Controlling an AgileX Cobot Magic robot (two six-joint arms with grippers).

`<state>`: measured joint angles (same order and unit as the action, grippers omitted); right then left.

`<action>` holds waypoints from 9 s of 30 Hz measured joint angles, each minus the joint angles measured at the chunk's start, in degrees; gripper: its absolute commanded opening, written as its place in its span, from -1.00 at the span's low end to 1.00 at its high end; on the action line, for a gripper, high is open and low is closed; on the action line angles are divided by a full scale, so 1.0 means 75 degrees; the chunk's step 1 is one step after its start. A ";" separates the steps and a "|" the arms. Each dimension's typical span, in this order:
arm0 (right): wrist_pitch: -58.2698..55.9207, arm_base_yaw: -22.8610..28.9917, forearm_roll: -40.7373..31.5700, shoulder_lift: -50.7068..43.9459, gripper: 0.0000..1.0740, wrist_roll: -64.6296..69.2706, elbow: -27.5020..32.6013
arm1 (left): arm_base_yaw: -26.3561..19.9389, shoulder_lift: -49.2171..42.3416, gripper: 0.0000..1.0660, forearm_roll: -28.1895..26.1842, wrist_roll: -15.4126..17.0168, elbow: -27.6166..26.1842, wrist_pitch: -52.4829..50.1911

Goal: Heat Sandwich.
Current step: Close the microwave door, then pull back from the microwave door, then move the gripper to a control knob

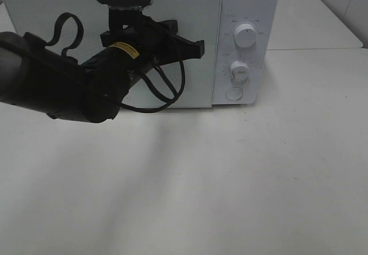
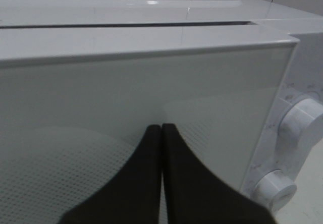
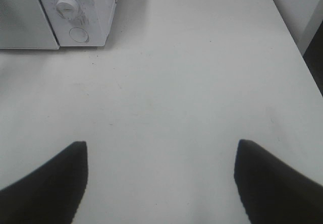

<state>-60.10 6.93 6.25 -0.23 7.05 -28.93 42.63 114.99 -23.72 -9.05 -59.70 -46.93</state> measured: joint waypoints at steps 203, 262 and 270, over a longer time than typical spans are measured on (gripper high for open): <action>0.0023 0.0000 0.0031 0.0153 0.42 -0.0061 -0.0283 | -0.5073 -1.5363 0.90 0.2811 0.0466 0.4156 1.4232; 1.3025 0.0107 -0.1291 0.9542 0.42 -0.0817 0.1085 | -0.5073 -1.5363 0.90 0.2811 0.0466 0.4156 1.4232; 1.4545 0.1727 -0.3873 1.0520 0.42 -0.2567 0.1551 | -0.5073 -1.5363 0.90 0.2811 0.0458 0.4156 1.4232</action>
<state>48.99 19.88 -22.80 78.67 -12.20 -17.30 4.58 -0.23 -2.64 -5.61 -28.53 59.82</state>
